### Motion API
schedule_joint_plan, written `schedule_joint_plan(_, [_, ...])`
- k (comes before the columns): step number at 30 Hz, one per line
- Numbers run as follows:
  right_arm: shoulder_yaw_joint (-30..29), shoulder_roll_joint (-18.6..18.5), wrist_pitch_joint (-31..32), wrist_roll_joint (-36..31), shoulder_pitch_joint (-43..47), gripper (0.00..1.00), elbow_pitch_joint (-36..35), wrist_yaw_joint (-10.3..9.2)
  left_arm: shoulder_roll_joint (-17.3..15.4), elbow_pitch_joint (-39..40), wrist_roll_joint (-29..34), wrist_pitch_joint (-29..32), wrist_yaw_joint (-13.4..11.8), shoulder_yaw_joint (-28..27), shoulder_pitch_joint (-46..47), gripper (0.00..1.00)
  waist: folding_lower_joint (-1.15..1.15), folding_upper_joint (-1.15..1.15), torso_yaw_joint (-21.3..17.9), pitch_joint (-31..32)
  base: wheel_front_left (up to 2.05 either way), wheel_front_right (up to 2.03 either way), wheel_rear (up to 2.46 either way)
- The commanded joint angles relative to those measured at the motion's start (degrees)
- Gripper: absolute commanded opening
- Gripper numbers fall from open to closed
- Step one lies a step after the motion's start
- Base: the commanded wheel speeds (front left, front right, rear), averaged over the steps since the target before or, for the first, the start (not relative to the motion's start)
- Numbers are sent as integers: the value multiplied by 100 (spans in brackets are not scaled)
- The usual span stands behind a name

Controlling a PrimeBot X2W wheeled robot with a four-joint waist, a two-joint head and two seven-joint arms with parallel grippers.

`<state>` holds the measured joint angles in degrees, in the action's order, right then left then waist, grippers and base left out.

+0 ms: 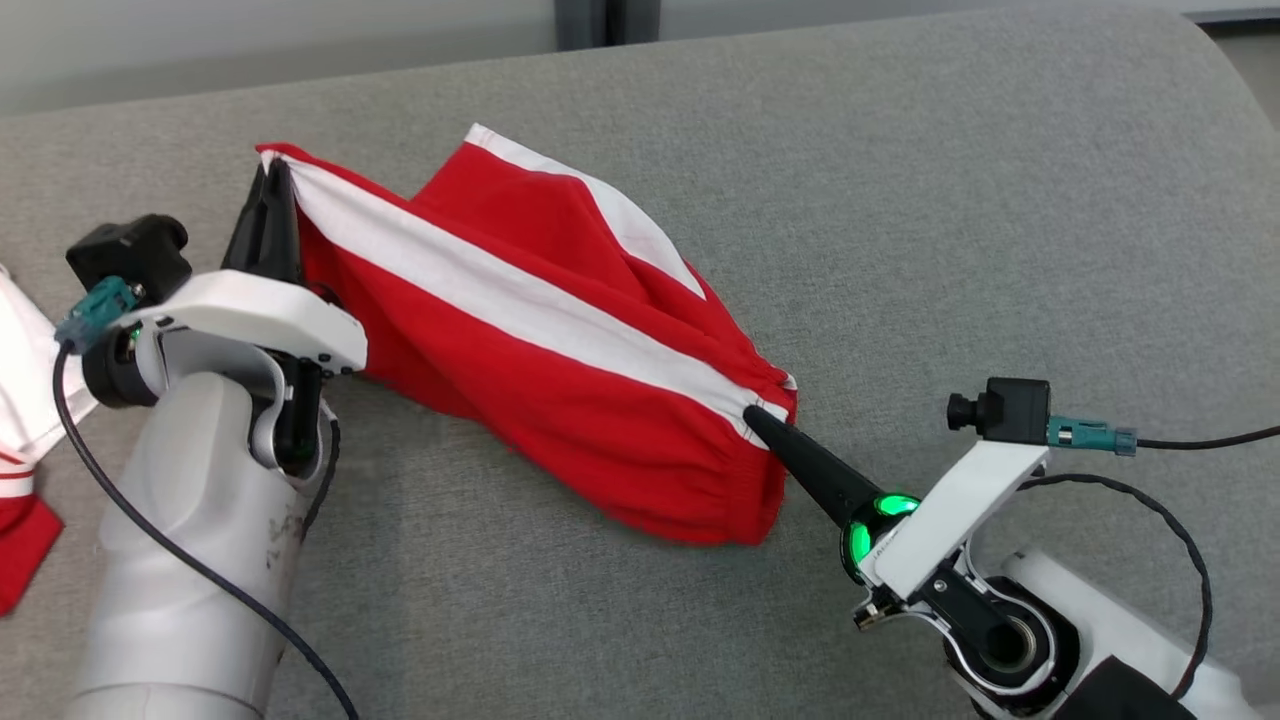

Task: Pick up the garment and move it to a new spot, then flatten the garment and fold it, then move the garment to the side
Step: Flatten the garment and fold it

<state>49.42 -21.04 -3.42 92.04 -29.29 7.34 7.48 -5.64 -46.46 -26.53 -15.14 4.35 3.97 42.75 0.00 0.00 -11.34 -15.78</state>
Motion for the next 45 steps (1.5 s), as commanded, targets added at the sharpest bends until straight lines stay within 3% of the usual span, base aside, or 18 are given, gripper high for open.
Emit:
schedule_joint_plan(1, [-53,38,-52,-25,-88,0,12,4,-68,-78,52,-13,26,3,188,0,0,0,-227,-244,0,0,0])
schedule_joint_plan(22, [-523,782,-474,-180,-399,0,62,4,-383,-1809,648,59,9,596,2248,0,0,0,-938,-1216,0,0,0])
schedule_joint_plan(39, [-630,937,-569,-175,-400,0,370,4,-260,-2487,810,38,73,989,2575,0,0,0,-1047,-1413,0,0,0])
schedule_joint_plan(40, [-657,946,-574,-162,-397,30,422,4,-267,-2505,797,33,41,988,2578,7,0,0,-1046,-1414,0,0,0])
schedule_joint_plan(41, [-674,965,-574,-139,-405,100,472,4,-273,-2519,795,27,4,990,2579,83,0,0,-1044,-1413,0,0,0])
schedule_joint_plan(42, [-689,982,-581,-148,-427,100,507,3,-272,-2528,776,29,-17,981,2575,100,0,0,-1041,-1411,0,0,0])
schedule_joint_plan(45, [-732,1003,-624,-184,-447,100,580,4,-267,-2530,721,4,-20,949,2529,100,0,0,-1015,-1376,0,0,0])
